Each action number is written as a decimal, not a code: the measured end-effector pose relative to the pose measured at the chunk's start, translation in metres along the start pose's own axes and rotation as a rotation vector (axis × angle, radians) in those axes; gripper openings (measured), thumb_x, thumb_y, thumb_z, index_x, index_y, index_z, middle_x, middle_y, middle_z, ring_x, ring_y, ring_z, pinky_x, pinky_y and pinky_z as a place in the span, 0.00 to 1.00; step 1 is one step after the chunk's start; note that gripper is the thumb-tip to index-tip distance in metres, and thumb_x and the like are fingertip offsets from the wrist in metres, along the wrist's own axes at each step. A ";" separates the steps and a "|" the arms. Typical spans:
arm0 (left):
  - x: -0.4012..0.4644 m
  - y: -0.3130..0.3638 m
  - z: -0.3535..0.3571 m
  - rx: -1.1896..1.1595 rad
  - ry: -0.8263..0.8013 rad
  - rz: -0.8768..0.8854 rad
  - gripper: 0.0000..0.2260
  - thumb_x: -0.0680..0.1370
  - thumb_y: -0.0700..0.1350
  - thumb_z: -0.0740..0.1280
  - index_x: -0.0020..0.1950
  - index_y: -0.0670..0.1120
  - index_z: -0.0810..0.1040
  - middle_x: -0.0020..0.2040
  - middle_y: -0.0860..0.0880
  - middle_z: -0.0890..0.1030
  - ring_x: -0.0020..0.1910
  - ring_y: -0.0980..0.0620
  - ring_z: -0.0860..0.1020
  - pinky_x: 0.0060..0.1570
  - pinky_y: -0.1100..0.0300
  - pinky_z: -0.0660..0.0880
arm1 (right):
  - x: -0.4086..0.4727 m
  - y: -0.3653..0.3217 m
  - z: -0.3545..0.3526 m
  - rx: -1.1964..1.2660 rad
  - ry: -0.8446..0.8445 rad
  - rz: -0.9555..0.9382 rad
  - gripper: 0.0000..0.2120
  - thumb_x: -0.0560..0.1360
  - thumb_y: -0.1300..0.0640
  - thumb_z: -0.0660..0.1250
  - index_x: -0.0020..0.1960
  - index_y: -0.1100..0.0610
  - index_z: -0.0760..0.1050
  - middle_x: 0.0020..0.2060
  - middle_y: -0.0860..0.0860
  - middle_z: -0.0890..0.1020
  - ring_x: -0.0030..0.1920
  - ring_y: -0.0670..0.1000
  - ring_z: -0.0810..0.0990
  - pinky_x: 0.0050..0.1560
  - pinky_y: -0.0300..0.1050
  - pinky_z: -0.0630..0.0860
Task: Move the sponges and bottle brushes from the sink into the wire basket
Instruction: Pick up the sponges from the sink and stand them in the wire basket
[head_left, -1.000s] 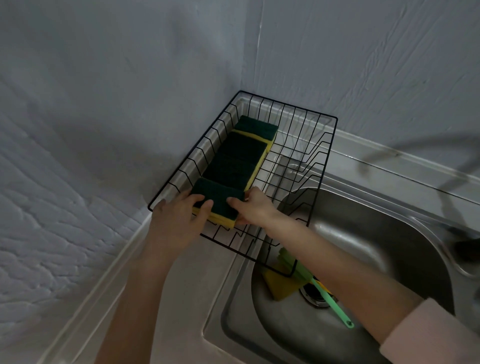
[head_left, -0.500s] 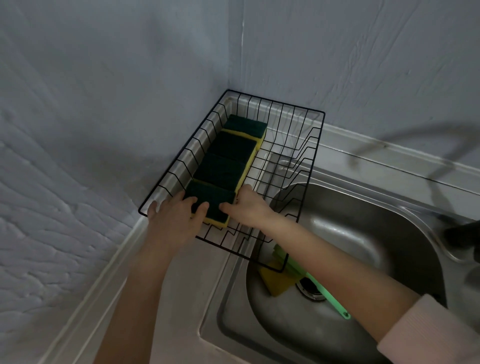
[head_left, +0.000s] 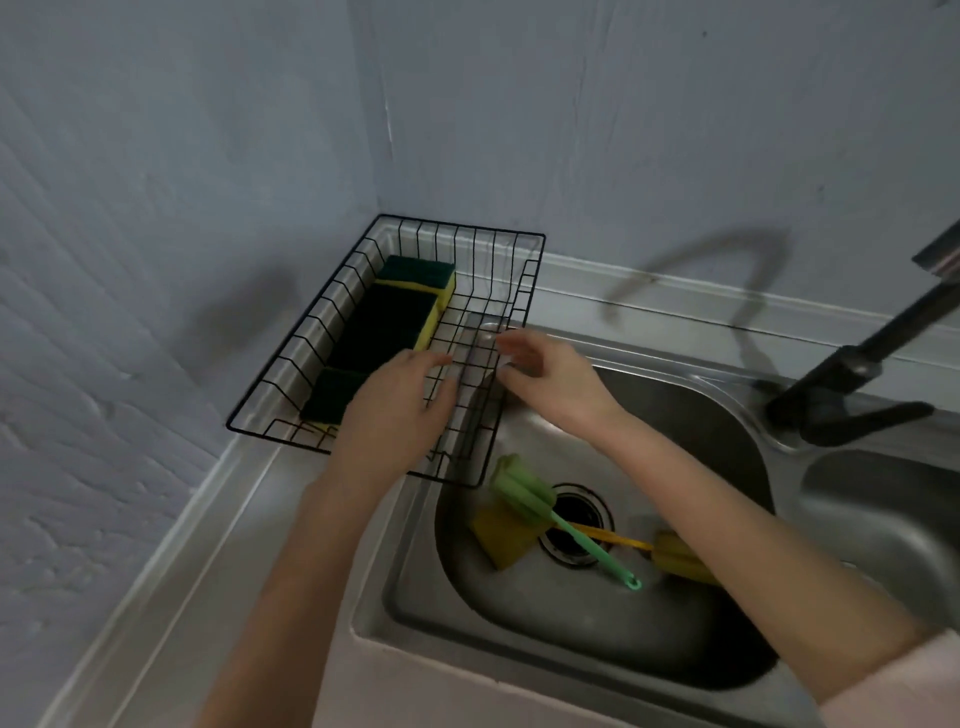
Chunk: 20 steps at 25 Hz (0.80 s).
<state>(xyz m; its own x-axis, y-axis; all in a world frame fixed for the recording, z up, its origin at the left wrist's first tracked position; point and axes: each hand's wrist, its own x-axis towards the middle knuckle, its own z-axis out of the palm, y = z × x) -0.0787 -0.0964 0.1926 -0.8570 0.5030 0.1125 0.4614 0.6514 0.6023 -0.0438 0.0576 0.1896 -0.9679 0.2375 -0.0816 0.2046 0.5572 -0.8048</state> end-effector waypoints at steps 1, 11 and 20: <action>-0.002 0.010 0.004 0.000 -0.012 0.029 0.15 0.78 0.45 0.58 0.64 0.44 0.71 0.61 0.43 0.75 0.59 0.47 0.74 0.57 0.55 0.70 | -0.008 0.006 -0.008 -0.027 0.011 0.007 0.20 0.74 0.61 0.63 0.66 0.58 0.69 0.63 0.54 0.77 0.63 0.51 0.75 0.65 0.40 0.68; -0.026 0.069 0.060 0.043 -0.235 0.154 0.15 0.77 0.45 0.59 0.63 0.44 0.71 0.62 0.44 0.76 0.60 0.47 0.74 0.59 0.54 0.70 | -0.095 0.077 -0.076 -0.204 0.088 0.187 0.22 0.74 0.59 0.64 0.68 0.55 0.67 0.67 0.54 0.73 0.67 0.51 0.71 0.64 0.37 0.64; -0.034 0.057 0.133 0.102 -0.548 -0.080 0.16 0.77 0.45 0.60 0.64 0.43 0.71 0.63 0.41 0.76 0.62 0.43 0.73 0.61 0.54 0.69 | -0.165 0.164 -0.126 -0.164 0.137 0.533 0.22 0.75 0.58 0.63 0.68 0.54 0.66 0.68 0.56 0.72 0.68 0.55 0.69 0.65 0.48 0.67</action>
<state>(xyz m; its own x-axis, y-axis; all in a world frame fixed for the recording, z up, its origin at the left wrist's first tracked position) 0.0075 -0.0004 0.1179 -0.6585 0.6533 -0.3736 0.4430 0.7378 0.5093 0.1673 0.2101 0.1455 -0.6992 0.6143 -0.3656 0.6898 0.4453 -0.5709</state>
